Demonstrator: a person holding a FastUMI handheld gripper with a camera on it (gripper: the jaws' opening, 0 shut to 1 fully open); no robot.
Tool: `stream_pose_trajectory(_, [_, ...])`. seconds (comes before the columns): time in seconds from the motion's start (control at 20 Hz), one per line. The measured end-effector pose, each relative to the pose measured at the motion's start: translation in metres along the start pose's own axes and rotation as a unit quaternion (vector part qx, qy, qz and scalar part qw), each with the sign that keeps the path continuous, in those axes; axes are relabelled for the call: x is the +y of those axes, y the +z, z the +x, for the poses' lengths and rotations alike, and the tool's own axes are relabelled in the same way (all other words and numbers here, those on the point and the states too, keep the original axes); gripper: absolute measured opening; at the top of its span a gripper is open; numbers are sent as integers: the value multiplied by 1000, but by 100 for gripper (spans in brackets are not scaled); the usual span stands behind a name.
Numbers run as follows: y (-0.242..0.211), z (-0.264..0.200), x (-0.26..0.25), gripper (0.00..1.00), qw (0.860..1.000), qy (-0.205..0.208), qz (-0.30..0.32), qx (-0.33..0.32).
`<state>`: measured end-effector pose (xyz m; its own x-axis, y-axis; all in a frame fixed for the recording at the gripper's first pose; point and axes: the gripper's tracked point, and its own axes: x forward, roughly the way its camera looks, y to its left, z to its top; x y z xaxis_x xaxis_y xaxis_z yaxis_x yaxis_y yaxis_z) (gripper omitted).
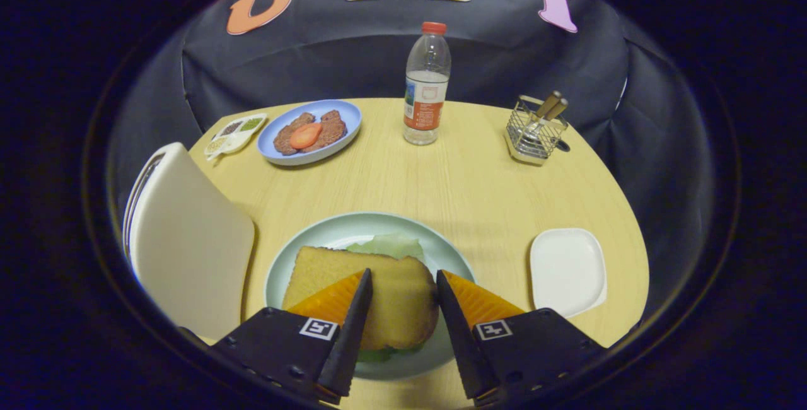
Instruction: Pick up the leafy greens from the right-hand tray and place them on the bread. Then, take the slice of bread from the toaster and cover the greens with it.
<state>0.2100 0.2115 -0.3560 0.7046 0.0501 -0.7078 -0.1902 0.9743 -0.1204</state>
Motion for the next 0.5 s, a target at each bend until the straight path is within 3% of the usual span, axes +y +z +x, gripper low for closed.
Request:
stream_pose_trajectory(0.1, [5, -10, -6, 68, 1000, -7, -16, -19])
stream_pose_trajectory(0.2, [8, -31, -2, 73, 999, 13, -22, -44])
stream_pose_trajectory(0.5, [32, -142, -22, 93, 987, 38, -20, -152])
